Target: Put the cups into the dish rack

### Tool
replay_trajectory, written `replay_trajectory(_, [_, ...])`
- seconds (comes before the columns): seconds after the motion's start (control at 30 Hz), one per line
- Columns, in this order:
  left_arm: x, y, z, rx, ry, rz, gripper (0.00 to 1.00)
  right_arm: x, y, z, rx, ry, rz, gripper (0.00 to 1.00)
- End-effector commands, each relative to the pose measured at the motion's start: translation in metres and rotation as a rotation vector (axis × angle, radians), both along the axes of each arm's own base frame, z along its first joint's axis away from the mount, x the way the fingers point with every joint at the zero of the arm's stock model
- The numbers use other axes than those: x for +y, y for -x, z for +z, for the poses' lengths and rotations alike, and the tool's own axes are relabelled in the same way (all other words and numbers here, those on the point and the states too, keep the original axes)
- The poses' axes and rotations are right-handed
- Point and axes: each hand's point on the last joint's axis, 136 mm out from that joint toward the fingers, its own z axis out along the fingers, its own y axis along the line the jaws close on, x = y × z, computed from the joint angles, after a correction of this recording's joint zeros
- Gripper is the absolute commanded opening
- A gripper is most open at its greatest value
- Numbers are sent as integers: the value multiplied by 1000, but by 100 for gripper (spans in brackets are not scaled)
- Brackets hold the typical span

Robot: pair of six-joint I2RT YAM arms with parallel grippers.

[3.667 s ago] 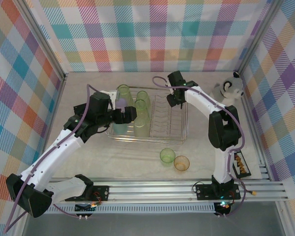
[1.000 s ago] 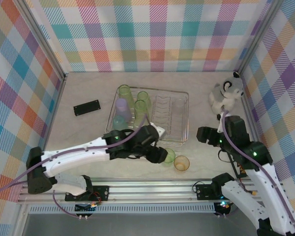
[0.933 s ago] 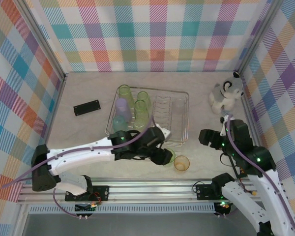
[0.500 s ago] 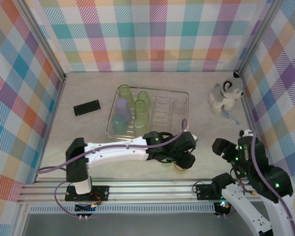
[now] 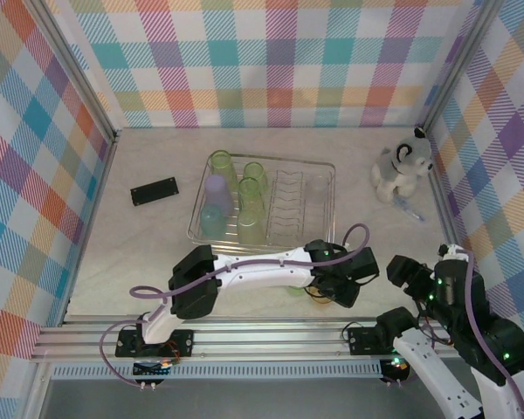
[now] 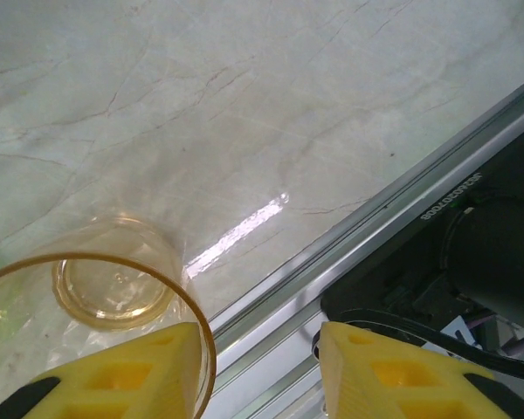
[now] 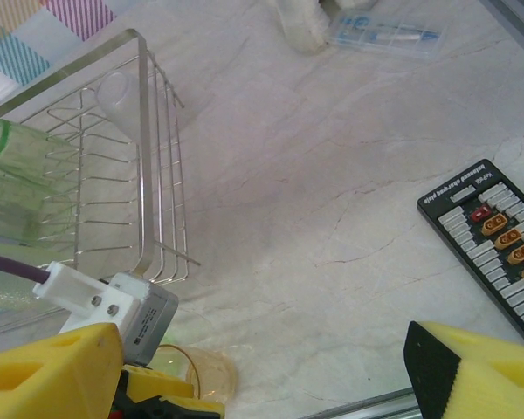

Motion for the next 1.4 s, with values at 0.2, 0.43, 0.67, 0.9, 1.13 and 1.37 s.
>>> replay_trajectory(0.2, [25, -7, -21, -29, -188, 53, 38, -4, 1, -4, 2, 17, -13, 85])
replay_trajectory(0.43, [34, -19, -29, -28, -220, 85, 35, -1, -3, -5, -1, 12, -6, 86])
replay_trajectory(0.67, [21, -17, -28, -15, -164, 53, 24, -3, -4, 3, -57, 13, -10, 94])
replay_trajectory(0.9, [21, -17, -27, -19, -153, 25, 14, -7, -5, 7, -84, 49, -6, 95])
replay_trajectory(1.13, [21, -20, -24, -32, -122, 4, 0, -9, -7, 7, -95, 52, -19, 99])
replay_trajectory(1.37, [17, -18, -5, -58, -46, -52, 0, -6, -14, 9, -137, 30, -20, 99])
